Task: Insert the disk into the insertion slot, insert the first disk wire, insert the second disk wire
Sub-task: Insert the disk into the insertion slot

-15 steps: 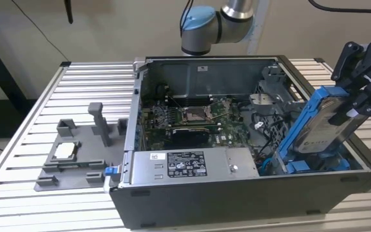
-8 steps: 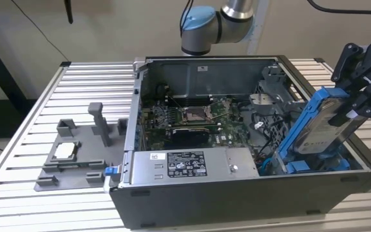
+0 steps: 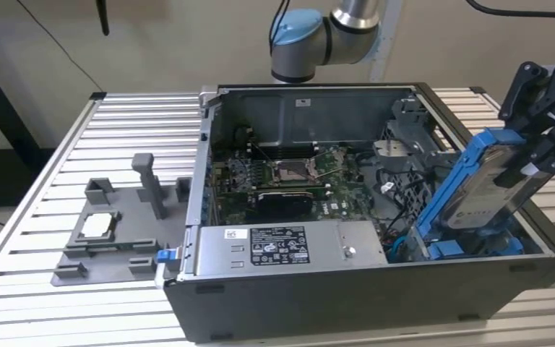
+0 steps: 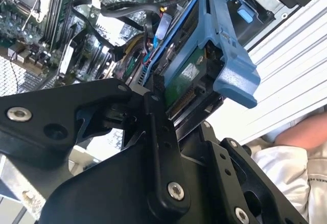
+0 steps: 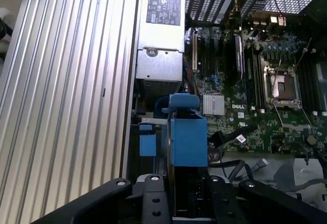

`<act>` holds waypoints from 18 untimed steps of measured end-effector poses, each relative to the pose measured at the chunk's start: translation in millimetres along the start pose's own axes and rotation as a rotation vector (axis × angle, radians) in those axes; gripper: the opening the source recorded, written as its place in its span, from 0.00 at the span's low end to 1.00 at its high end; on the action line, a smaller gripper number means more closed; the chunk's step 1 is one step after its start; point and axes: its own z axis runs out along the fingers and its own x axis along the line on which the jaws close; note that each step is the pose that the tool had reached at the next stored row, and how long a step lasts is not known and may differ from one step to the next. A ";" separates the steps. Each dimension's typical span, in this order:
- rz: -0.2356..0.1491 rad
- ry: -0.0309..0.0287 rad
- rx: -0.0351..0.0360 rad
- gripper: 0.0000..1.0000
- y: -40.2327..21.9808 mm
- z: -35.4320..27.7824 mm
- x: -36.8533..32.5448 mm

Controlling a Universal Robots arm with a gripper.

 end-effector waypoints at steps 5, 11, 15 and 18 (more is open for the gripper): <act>-0.001 -0.0001 0.0075 0.31 0.0 0.1 1.4; -0.003 -0.0044 0.0082 0.31 4.1 -11.0 1.0; -0.002 0.0015 0.0236 0.31 9.5 -17.2 0.4; 0.005 0.0256 0.0297 0.31 11.9 -14.9 0.4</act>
